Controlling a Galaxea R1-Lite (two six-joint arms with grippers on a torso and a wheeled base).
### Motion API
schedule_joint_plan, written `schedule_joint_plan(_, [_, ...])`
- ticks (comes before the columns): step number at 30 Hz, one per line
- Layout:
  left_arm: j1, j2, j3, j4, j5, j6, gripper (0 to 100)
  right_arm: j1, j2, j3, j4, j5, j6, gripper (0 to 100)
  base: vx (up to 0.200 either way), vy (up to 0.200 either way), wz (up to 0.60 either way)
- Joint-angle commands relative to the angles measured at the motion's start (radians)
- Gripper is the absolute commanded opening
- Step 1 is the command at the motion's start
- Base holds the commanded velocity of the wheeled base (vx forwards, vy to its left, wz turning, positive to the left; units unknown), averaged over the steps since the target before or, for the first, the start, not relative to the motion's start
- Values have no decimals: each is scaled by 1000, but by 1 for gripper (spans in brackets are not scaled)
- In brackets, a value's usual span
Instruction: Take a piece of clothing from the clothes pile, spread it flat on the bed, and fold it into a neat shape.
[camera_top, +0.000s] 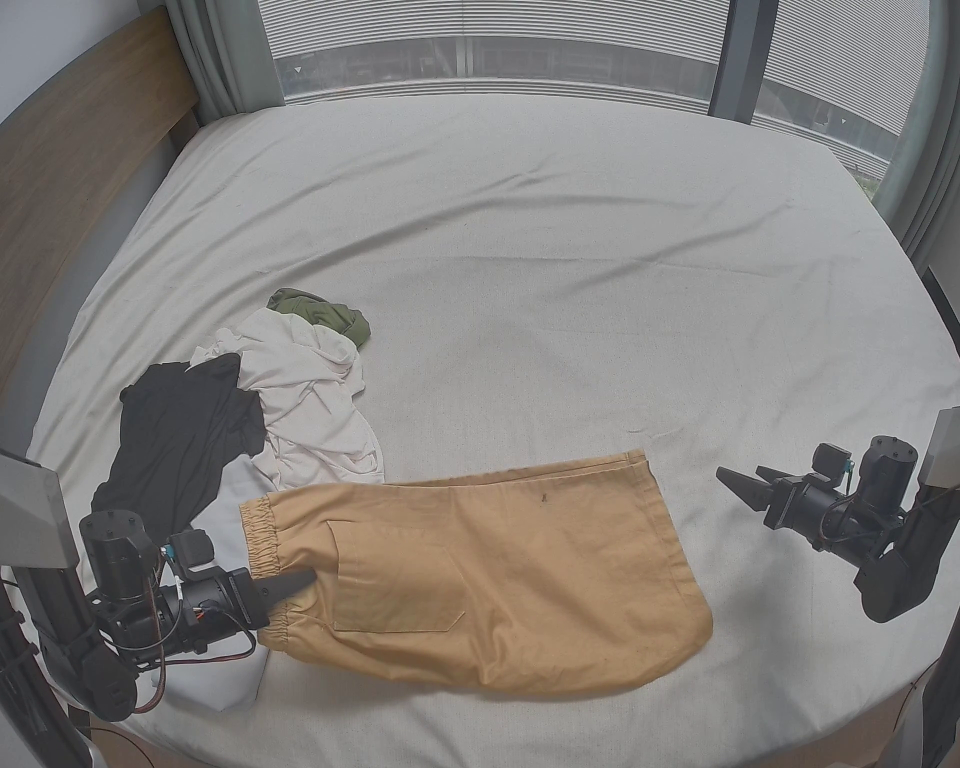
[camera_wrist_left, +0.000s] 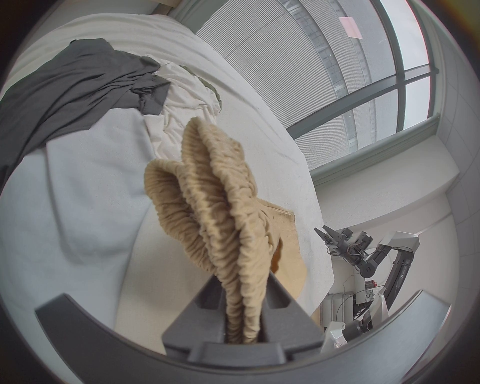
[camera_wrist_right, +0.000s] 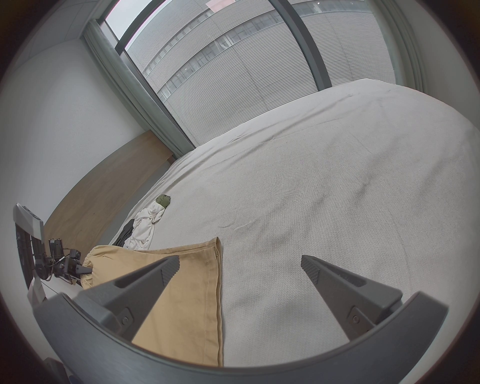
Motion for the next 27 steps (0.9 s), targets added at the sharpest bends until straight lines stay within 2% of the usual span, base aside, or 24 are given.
schedule_joint_plan(1, [-55, -10, -17, 0, 1, 0, 0, -1, -4, 0, -1, 1, 0, 100, 0, 0, 0])
schedule_joint_plan(6, [-135, -7, -56, 0, 12, -8, 0, -2, -5, -1, -1, 1, 0, 100, 0, 0, 0])
schedule_joint_plan(11, [-228, -4, -103, 0, 24, -60, 0, -4, -5, -3, -1, 1, 0, 100, 0, 0, 0])
schedule_joint_plan(18, [-302, 2, -154, 2, 32, -71, 0, -2, -5, -4, -1, 1, 0, 100, 0, 0, 0])
schedule_joint_plan(27, [-405, 45, -281, 3, 99, -74, 0, -2, -7, -4, -1, 1, 0, 100, 0, 0, 0])
